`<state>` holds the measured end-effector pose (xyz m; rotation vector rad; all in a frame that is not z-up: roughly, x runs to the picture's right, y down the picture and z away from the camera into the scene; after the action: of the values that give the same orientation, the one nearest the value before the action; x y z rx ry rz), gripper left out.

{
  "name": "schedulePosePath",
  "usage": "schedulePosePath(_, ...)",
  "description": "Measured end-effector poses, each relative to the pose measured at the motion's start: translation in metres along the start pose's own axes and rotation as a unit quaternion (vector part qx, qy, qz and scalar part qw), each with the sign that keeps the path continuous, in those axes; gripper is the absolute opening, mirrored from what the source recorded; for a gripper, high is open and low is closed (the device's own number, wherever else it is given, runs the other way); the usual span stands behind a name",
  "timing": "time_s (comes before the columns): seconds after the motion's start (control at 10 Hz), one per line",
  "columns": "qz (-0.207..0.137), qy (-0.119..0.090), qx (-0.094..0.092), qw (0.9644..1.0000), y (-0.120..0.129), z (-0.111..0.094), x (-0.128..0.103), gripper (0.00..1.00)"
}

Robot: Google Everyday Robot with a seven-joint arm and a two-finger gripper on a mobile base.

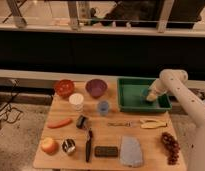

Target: Wipe tray with sponge

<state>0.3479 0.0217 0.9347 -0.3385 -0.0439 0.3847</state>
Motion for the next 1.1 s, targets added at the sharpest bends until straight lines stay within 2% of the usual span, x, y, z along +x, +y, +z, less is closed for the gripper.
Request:
schedulePosePath(0.2, 0.012, 0.009, 0.002, 0.9999, -0.014, 0.009, 0.004, 0.00)
schedulePosePath(0.5, 0.001, 0.006, -0.003, 1.0000, -0.016, 0.023, -0.015, 0.00)
schedulePosePath(0.8, -0.024, -0.015, -0.008, 0.9996, -0.005, 0.037, -0.077, 0.00)
schedulePosePath(0.9, -0.038, -0.024, -0.010, 0.9990, 0.000, 0.038, -0.091, 0.00)
schedulePosePath(1.1, -0.056, -0.037, -0.013, 0.9977, 0.007, 0.035, -0.103, 0.00)
